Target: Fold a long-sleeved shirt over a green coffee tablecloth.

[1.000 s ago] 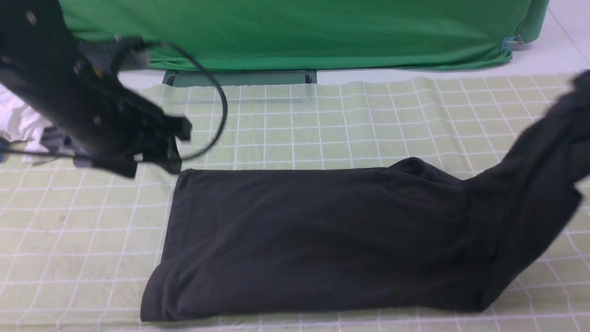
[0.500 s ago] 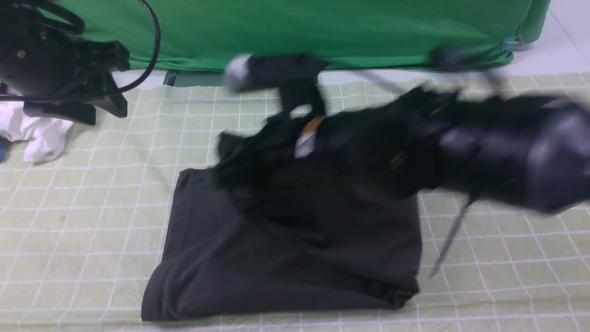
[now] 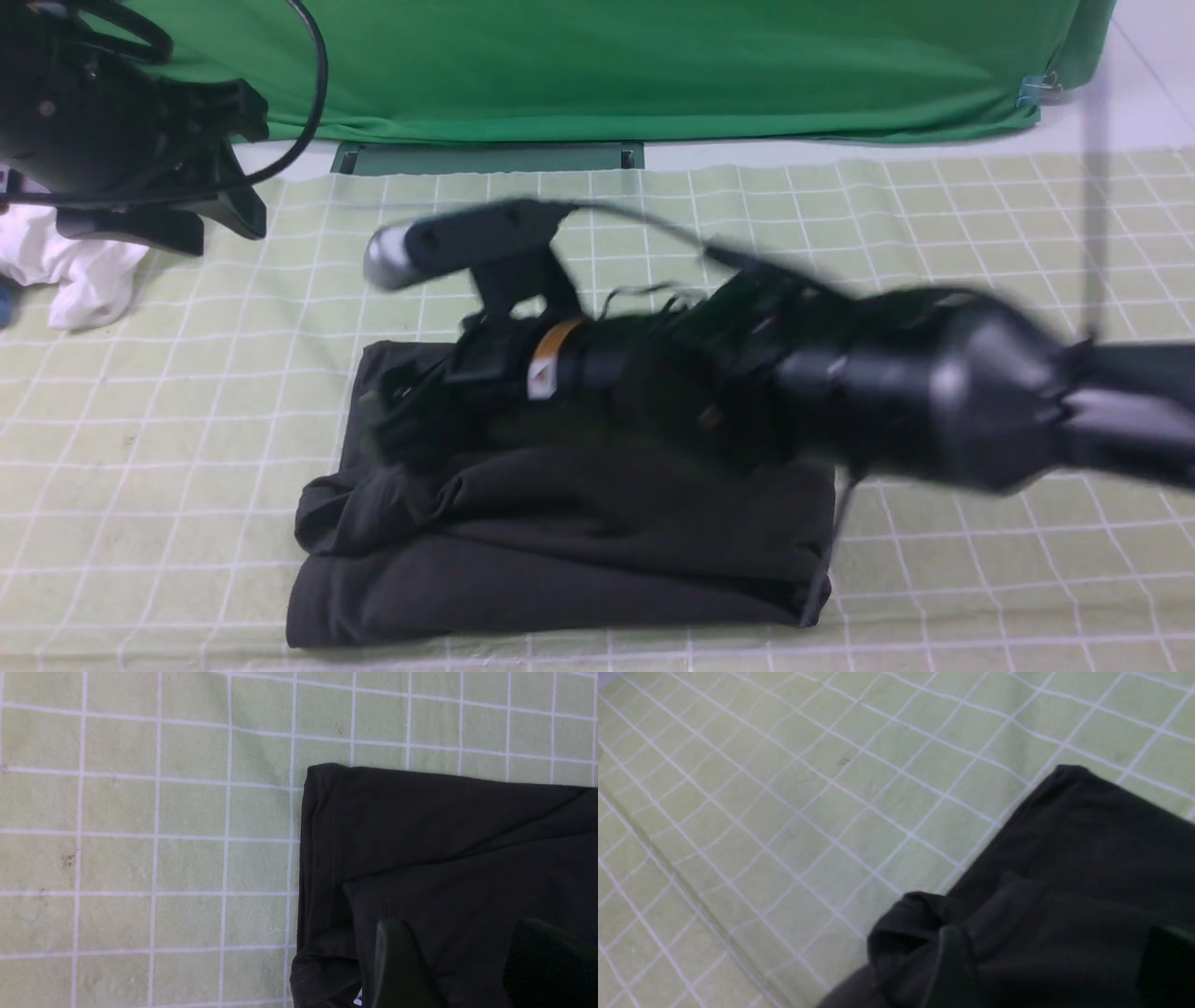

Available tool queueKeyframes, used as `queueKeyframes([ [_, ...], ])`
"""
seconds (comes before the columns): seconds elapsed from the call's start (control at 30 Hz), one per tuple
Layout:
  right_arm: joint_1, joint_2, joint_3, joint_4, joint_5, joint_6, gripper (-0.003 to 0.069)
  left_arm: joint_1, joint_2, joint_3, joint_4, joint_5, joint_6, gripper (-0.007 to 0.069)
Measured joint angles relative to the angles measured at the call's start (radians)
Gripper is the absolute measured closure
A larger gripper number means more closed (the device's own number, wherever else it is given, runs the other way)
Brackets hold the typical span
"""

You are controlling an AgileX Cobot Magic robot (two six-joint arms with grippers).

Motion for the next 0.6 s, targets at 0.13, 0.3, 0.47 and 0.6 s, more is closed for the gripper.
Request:
queueKeyframes([
  [0.13,-0.083,-0.131,0.0,0.0,0.204,-0.109,0.0401,0.0,0.0,0.0,0.0,0.0,0.0,0.0305],
  [0.3,-0.262,-0.38,0.0,-0.014,0.531,-0.225,0.0644,0.0,0.0,0.0,0.0,0.019,0.027,0.0305],
  [0.47,-0.4,-0.561,-0.001,-0.055,0.753,-0.239,0.0661,0.0,0.0,0.074,-0.033,0.023,0.049,0.0305],
  [0.6,-0.464,-0.656,-0.001,-0.083,0.894,-0.241,0.0664,-0.023,0.001,0.23,-0.101,-0.1,0.076,0.0305],
])
